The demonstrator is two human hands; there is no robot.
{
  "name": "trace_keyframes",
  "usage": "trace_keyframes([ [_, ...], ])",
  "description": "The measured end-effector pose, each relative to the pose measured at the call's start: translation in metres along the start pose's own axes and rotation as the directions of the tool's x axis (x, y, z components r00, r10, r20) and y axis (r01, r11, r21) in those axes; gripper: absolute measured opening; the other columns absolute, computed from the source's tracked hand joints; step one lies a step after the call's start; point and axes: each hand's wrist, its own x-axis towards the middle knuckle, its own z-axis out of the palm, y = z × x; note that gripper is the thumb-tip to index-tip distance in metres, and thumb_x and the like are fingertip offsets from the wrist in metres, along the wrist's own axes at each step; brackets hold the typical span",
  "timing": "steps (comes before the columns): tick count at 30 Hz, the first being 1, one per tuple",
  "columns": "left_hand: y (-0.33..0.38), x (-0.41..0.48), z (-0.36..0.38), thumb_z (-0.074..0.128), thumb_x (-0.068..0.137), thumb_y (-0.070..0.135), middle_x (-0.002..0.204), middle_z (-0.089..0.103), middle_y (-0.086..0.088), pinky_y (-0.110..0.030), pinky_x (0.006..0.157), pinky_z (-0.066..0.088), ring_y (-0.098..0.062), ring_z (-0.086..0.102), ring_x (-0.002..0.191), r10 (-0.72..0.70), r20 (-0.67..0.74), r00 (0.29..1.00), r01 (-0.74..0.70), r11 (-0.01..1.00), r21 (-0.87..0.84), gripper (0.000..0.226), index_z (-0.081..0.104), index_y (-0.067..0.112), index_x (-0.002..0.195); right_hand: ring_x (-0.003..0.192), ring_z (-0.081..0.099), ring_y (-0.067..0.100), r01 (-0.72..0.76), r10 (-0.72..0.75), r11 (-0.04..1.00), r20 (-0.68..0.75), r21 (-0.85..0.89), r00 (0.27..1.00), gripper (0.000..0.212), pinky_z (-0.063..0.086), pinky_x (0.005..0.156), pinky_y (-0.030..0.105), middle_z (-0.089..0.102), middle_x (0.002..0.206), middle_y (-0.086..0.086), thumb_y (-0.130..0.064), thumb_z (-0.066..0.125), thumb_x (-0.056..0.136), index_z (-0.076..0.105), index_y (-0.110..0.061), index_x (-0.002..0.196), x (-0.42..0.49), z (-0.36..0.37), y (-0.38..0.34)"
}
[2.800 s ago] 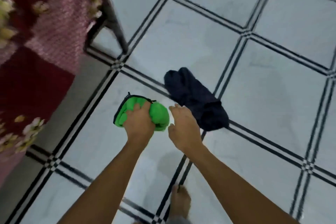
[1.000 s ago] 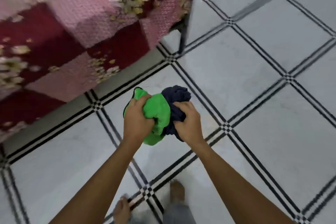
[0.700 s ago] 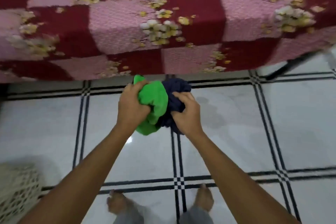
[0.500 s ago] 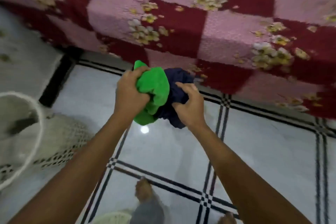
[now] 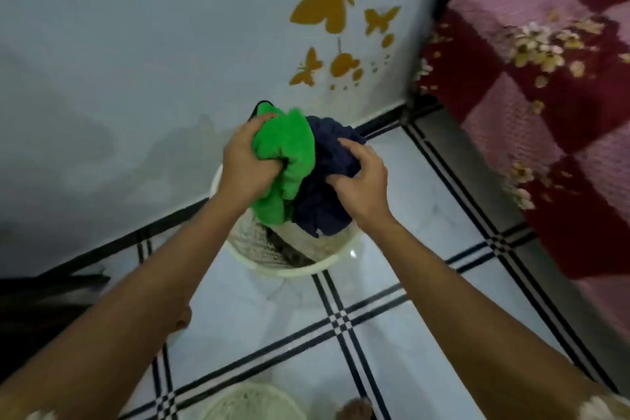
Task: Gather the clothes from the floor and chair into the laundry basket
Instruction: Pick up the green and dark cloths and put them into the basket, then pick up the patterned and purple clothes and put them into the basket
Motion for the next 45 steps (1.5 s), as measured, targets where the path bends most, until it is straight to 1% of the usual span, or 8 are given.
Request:
trace_keyframes([
  [4, -0.073, -0.004, 0.003, 0.069, 0.054, 0.02, 0.128, 0.057, -0.013, -0.045, 0.101, 0.045, -0.03, 0.056, 0.117, -0.256, 0.24, 0.936, 0.264, 0.964, -0.004, 0.082, 0.046, 0.017, 0.133, 0.104, 0.059, 0.025, 0.037, 0.001, 0.985, 0.214, -0.171, 0.977, 0.051, 0.039, 0.089, 0.021, 0.065, 0.11, 0.014, -0.011, 0.063, 0.059, 0.068, -0.004, 0.109, 0.015, 0.038, 0.037],
  [8, -0.118, -0.005, 0.007, 0.079, 0.068, 0.027, 0.15, 0.031, -0.016, -0.041, 0.114, 0.029, -0.032, 0.03, 0.139, -0.431, 0.442, 0.786, 0.255, 0.879, 0.403, 0.094, 0.03, 0.017, 0.147, 0.128, 0.049, 0.032, 0.135, 0.09, 0.909, 0.5, -0.395, 0.861, 0.048, 0.038, 0.108, 0.037, 0.056, 0.133, 0.018, -0.011, 0.07, 0.071, 0.066, -0.009, 0.119, 0.03, 0.059, 0.071],
  [12, -0.125, -0.008, 0.001, 0.06, 0.086, 0.022, 0.142, 0.045, -0.009, -0.043, 0.105, 0.038, -0.027, 0.042, 0.13, -0.249, 0.038, 0.968, 0.21, 0.881, 0.425, 0.047, 0.051, 0.017, 0.132, 0.138, 0.035, 0.034, 0.388, -0.032, 0.802, 0.616, -0.454, 0.787, 0.045, 0.03, 0.109, 0.059, 0.043, 0.148, 0.012, -0.019, 0.061, 0.086, 0.056, -0.016, 0.131, 0.041, 0.09, 0.058],
  [18, -0.139, -0.049, -0.027, 0.049, 0.088, 0.025, 0.12, 0.063, -0.006, -0.044, 0.09, 0.048, -0.027, 0.061, 0.102, -0.197, -0.333, 0.922, 0.338, 0.828, 0.447, 0.034, 0.059, 0.013, 0.118, 0.14, 0.031, 0.03, 0.67, -0.181, 0.655, 0.788, -0.351, 0.589, 0.04, 0.013, 0.115, 0.059, 0.043, 0.148, 0.01, -0.025, 0.045, 0.095, 0.053, -0.015, 0.133, 0.018, 0.154, 0.021],
  [24, -0.182, -0.172, -0.092, 0.051, 0.091, 0.017, 0.117, 0.065, -0.009, -0.044, 0.091, 0.048, -0.03, 0.063, 0.101, -0.273, -0.563, 0.78, 0.543, 0.743, 0.392, 0.029, 0.06, 0.009, 0.118, 0.132, 0.042, 0.036, 0.789, -0.252, 0.607, 0.918, -0.096, 0.306, 0.039, 0.018, 0.114, 0.056, 0.049, 0.142, 0.016, -0.021, 0.046, 0.092, 0.057, -0.009, 0.128, -0.1, 0.229, 0.0],
  [32, -0.214, -0.489, -0.172, 0.049, 0.085, 0.02, 0.105, 0.07, -0.015, -0.045, 0.083, 0.052, -0.036, 0.066, 0.089, -0.394, -0.815, 0.425, 0.824, 0.541, 0.167, 0.032, 0.066, 0.005, 0.108, 0.12, 0.053, 0.037, 0.767, -0.324, 0.561, 0.936, 0.31, -0.142, 0.039, 0.029, 0.11, 0.058, 0.06, 0.128, 0.019, -0.02, 0.047, 0.087, 0.063, -0.005, 0.119, -0.401, 0.265, -0.028],
  [39, -0.206, -0.781, -0.182, 0.05, 0.084, 0.021, 0.104, 0.069, -0.017, -0.044, 0.083, 0.051, -0.038, 0.065, 0.092, -0.49, -0.856, 0.161, 0.917, 0.395, -0.053, 0.033, 0.065, 0.005, 0.108, 0.13, 0.046, 0.029, 0.708, -0.322, 0.561, 0.901, 0.428, -0.29, 0.035, 0.016, 0.117, 0.05, 0.055, 0.136, 0.014, -0.016, 0.051, 0.093, 0.057, -0.008, 0.127, -0.674, 0.235, -0.039],
  [45, -0.203, -0.938, -0.199, 0.054, 0.086, 0.018, 0.1, 0.069, -0.017, -0.043, 0.077, 0.051, -0.039, 0.063, 0.086, -0.533, -0.841, 0.094, 0.929, 0.352, -0.119, 0.028, 0.065, 0.006, 0.109, 0.119, 0.053, 0.031, 0.663, -0.299, 0.603, 0.896, 0.444, -0.329, 0.029, 0.02, 0.115, 0.047, 0.062, 0.123, 0.015, -0.011, 0.052, 0.09, 0.061, -0.005, 0.117, -0.834, 0.22, -0.041],
])
